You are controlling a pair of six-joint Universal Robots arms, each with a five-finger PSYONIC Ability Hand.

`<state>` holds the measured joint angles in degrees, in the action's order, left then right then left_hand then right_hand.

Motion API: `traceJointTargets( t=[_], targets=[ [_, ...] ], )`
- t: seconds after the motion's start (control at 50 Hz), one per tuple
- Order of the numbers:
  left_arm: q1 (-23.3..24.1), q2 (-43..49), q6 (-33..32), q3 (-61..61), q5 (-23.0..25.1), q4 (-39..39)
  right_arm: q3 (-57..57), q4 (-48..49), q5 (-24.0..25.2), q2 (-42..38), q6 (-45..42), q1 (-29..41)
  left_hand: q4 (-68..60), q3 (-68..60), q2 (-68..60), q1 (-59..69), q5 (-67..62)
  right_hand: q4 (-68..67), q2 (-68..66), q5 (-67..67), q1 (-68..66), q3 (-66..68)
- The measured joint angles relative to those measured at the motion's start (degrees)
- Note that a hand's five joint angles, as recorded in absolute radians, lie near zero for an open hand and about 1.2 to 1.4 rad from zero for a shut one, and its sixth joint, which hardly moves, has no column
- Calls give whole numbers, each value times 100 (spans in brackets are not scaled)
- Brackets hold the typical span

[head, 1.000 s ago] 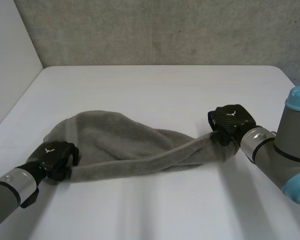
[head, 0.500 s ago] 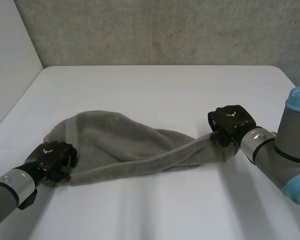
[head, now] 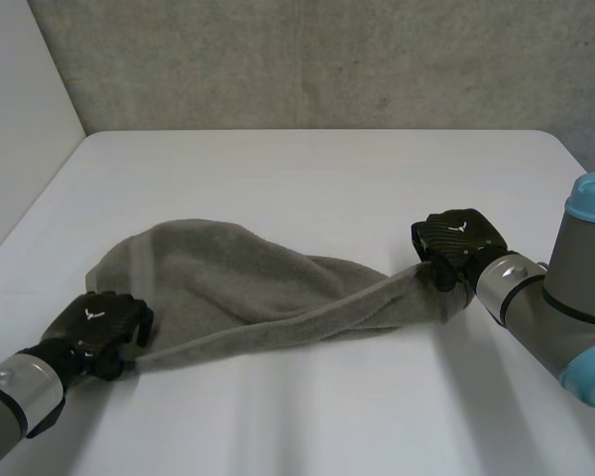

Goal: Fold the towel.

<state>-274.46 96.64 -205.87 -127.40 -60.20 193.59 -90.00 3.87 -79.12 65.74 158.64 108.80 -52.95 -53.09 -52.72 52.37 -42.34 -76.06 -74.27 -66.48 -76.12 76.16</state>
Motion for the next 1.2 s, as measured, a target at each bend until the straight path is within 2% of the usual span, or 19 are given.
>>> traceJointTargets(
  t=[0.22,0.24,0.3,0.34,0.52,0.6,0.7,0.84,1.0,1.2],
  targets=[
    [-162,400,-224,-5,-2,68,0,-8,-6,16,0,4,-108,-106,-138,167,-152,0,0,0,0,0],
    [-167,439,-223,8,-3,75,0,-9,-7,16,0,3,-281,-269,-309,332,-298,0,0,0,0,0],
    [-174,525,-215,59,-5,88,0,-9,-7,22,0,4,-2023,-1963,-2047,1991,-2012,0,0,0,0,0],
    [-174,551,-211,90,-3,89,1,-9,-7,25,0,6,-2377,-2280,-2321,2089,-2276,0,0,0,0,0],
    [-70,262,-127,530,19,-45,123,-164,-5,194,37,-23,-2444,-2285,-2322,2089,-2279,0,0,0,0,0],
    [2,-236,102,865,90,-204,301,-488,12,453,19,-62,-2445,-2286,-2322,2089,-2279,0,0,0,0,0],
    [71,-877,688,1286,171,-341,637,-1245,69,814,-149,-261,-2446,-2287,-2320,2089,-2280,0,0,0,0,0],
    [57,-1380,1554,1649,212,-303,854,-2164,288,1014,-1023,-607,-2447,-2331,-2320,2089,-2280,0,0,0,0,0],
    [33,-841,1705,1627,188,7,580,-2249,406,586,-1983,-654,-2448,-2346,-2320,2089,-2280,0,-6,-43,0,0],
    [129,87,1666,1900,181,89,889,-2219,508,246,-2038,-616,-2448,-2347,-2320,2089,-2329,0,-61,-66,0,0]
  ],
)
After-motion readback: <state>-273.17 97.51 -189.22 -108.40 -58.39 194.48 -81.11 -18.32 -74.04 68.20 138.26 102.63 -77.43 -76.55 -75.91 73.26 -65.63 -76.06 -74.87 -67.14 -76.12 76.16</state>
